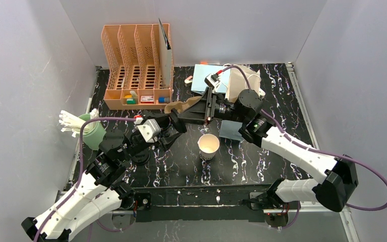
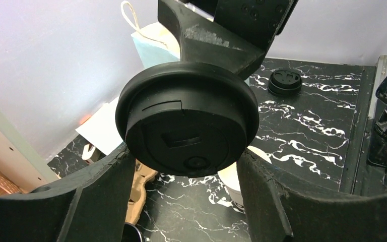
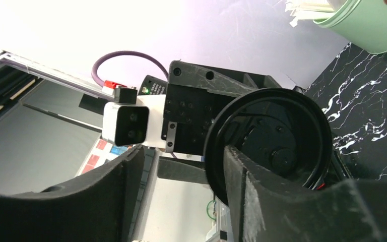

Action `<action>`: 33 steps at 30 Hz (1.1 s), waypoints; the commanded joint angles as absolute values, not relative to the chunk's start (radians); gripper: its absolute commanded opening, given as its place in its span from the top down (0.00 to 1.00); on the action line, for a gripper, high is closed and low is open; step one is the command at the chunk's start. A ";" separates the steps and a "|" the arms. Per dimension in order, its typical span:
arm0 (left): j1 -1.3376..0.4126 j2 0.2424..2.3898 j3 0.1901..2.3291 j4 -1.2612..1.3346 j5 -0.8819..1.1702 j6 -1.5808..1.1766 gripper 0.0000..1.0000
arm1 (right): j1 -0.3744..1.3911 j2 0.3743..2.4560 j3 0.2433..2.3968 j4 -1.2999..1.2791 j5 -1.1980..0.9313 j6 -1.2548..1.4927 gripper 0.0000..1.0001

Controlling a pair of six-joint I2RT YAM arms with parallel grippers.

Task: Pack the takeout coffee
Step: Close the cup lid on the coffee cup.

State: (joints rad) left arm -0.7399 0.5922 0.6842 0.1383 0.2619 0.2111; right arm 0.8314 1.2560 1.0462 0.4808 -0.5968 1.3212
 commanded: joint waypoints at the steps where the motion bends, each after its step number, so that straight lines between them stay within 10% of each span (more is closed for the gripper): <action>1: -0.743 0.587 0.737 0.075 0.255 0.229 0.42 | 0.827 1.195 1.049 0.425 -0.547 1.257 0.26; 8: -0.743 0.671 0.822 -0.131 0.155 0.169 0.51 | 0.820 1.076 1.118 0.025 -0.300 1.020 0.11; 33: -0.884 1.354 1.360 -0.737 0.029 -0.434 0.61 | 0.821 0.802 0.831 -0.495 0.183 0.775 0.23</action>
